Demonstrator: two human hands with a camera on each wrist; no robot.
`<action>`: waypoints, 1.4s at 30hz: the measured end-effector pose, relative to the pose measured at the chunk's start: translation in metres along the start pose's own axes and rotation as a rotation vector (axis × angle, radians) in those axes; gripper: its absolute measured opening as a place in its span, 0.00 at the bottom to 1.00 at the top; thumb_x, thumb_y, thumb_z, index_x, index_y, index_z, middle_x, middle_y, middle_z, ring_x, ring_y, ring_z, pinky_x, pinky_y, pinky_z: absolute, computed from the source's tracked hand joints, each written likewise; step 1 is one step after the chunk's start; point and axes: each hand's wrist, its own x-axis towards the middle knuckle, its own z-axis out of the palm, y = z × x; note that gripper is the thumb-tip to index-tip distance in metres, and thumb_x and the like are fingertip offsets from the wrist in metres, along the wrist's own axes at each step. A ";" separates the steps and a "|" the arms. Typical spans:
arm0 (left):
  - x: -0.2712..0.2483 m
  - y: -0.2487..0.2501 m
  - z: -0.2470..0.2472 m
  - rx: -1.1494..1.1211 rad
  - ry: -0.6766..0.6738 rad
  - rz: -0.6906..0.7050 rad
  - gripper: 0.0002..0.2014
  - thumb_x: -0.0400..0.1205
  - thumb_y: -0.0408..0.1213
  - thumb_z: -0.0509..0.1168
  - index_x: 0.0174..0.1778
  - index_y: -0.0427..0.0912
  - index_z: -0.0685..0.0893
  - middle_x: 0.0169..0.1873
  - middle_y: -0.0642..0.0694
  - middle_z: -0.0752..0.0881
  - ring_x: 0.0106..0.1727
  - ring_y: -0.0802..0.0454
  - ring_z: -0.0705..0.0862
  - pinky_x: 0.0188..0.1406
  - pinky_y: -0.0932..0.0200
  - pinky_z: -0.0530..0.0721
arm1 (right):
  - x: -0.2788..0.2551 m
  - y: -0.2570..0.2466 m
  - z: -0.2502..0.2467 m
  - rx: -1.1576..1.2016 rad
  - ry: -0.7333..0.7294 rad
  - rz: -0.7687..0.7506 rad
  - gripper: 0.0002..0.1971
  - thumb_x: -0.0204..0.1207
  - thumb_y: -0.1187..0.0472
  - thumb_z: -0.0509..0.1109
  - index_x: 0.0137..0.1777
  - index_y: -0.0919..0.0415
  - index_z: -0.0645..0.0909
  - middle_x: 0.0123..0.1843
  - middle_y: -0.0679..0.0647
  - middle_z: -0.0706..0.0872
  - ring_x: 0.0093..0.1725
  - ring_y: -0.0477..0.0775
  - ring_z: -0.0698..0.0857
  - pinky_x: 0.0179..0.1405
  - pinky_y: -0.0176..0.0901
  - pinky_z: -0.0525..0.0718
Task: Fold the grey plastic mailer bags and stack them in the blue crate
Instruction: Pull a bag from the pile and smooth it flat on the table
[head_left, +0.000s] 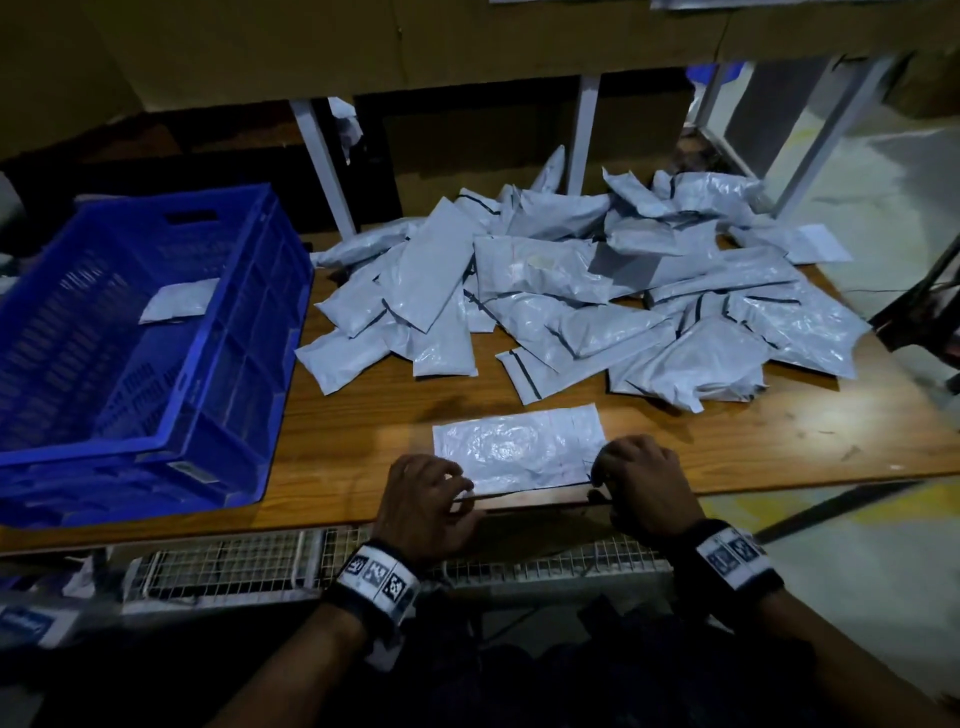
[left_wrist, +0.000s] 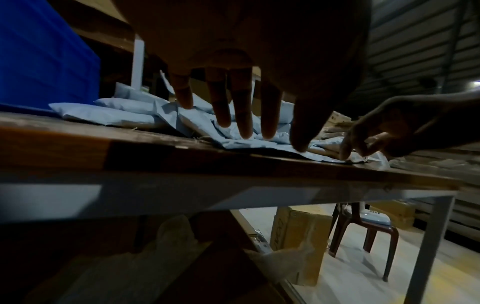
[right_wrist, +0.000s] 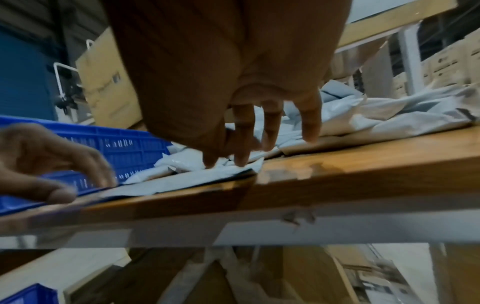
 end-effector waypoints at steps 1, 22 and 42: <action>0.003 0.001 0.001 -0.009 0.035 -0.005 0.14 0.73 0.52 0.77 0.49 0.49 0.92 0.51 0.49 0.90 0.54 0.47 0.85 0.59 0.44 0.79 | -0.001 -0.003 -0.001 0.030 0.048 -0.026 0.17 0.63 0.53 0.82 0.53 0.47 0.86 0.64 0.50 0.85 0.69 0.62 0.80 0.62 0.59 0.75; 0.061 0.014 0.057 0.204 -0.398 -0.254 0.36 0.89 0.57 0.38 0.91 0.42 0.51 0.91 0.44 0.48 0.91 0.48 0.44 0.88 0.35 0.47 | 0.070 -0.056 0.073 -0.009 0.029 0.037 0.37 0.88 0.34 0.34 0.92 0.53 0.44 0.93 0.52 0.40 0.91 0.51 0.40 0.87 0.70 0.39; 0.062 0.011 0.015 -0.408 -0.144 -1.167 0.39 0.73 0.57 0.80 0.74 0.37 0.80 0.72 0.39 0.83 0.70 0.37 0.83 0.63 0.49 0.83 | 0.059 -0.061 0.056 0.194 -0.013 0.100 0.35 0.89 0.35 0.46 0.90 0.53 0.54 0.93 0.56 0.50 0.92 0.55 0.45 0.88 0.68 0.38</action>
